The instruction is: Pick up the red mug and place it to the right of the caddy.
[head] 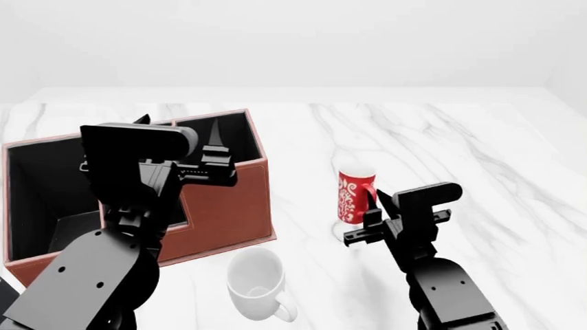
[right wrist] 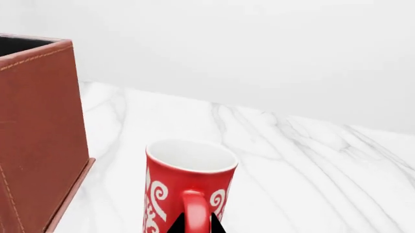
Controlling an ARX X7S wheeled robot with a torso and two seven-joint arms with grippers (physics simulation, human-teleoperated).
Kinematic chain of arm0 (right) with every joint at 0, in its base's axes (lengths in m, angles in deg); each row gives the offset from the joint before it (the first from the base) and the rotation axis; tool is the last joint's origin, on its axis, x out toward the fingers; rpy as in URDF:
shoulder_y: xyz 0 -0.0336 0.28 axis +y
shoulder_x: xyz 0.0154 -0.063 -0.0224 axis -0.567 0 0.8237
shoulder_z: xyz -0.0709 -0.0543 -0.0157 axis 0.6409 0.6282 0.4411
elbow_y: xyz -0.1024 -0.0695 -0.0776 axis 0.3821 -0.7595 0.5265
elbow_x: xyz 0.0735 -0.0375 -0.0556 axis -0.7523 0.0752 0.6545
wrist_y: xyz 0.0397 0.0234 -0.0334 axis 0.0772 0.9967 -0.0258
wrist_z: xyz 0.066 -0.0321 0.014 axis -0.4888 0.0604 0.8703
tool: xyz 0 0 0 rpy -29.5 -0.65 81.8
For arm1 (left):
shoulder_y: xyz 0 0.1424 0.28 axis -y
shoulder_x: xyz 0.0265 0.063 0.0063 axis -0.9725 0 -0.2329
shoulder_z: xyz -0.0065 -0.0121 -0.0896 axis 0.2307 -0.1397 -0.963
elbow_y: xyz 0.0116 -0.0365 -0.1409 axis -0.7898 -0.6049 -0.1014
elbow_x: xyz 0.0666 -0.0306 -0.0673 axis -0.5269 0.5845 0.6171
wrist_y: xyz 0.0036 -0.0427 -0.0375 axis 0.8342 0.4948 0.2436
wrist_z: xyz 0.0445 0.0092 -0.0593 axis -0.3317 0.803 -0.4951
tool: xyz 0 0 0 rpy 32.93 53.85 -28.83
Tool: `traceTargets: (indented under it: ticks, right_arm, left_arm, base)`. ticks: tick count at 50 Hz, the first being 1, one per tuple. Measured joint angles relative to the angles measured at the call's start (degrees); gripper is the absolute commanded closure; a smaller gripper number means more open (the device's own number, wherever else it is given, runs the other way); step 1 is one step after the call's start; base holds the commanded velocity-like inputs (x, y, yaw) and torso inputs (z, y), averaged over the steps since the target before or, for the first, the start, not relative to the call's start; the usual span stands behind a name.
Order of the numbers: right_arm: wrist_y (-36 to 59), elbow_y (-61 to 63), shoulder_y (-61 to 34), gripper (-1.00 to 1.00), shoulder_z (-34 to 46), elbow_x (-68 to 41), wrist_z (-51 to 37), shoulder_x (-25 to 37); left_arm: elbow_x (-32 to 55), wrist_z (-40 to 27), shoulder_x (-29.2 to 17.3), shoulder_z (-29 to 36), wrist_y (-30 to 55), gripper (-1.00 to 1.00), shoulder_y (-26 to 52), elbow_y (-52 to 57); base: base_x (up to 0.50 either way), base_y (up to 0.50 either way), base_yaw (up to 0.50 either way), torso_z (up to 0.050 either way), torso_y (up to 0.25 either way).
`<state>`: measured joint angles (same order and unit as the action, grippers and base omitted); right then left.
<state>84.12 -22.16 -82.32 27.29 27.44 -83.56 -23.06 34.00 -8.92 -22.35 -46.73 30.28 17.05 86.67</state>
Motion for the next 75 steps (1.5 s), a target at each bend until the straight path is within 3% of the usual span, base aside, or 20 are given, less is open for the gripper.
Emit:
traceTargets:
  ticks: [14, 19, 25, 39, 50, 75]
  right_arm:
    - [-21.58, -39.57, -19.84, 1.0, 3.14, 3.08, 9.14, -8.77]
    - [-26.56, -48.44, -23.94, 1.0, 3.23, 3.31, 11.15, -11.42]
    - [-30.23, -54.62, -26.61, 1.0, 9.0, -1.11, 11.5, -13.42]
    - [-28.38, -60.27, -28.58, 1.0, 20.36, -7.94, 10.13, -15.23]
    - [-23.71, -61.25, -28.84, 1.0, 22.44, -7.84, 9.15, -15.57]
    - [-17.13, -57.47, -27.72, 1.0, 8.22, 5.72, 14.06, -14.65]
  left_arm:
    - [0.47, -0.46, -0.53, -0.63, -0.01, -1.0, 0.04, 0.07]
    - [0.52, -0.56, -0.66, -0.69, -0.23, -1.0, 0.04, -0.18]
    - [0.53, -0.68, -0.78, -0.6, -0.51, -1.0, 0.04, -0.53]
    - [0.83, -1.02, -1.06, -0.46, -0.73, -1.0, -0.19, -0.51]
    - [1.11, -1.29, -1.36, -0.47, -0.78, -1.0, -0.34, -0.36]
    - [1.81, -1.81, -1.91, -0.34, -0.86, -1.0, -0.38, -0.12]
  base:
    - [0.0, 0.0, 0.0, 0.0, 0.001]
    - [0.0, 0.0, 0.0, 0.0, 0.0]
    - [0.0, 0.0, 0.0, 0.0, 0.0]
    - [0.0, 0.0, 0.0, 0.0, 0.001]
    - [0.0, 0.0, 0.0, 0.0, 0.001]
    - [0.0, 0.0, 0.0, 0.0, 0.0]
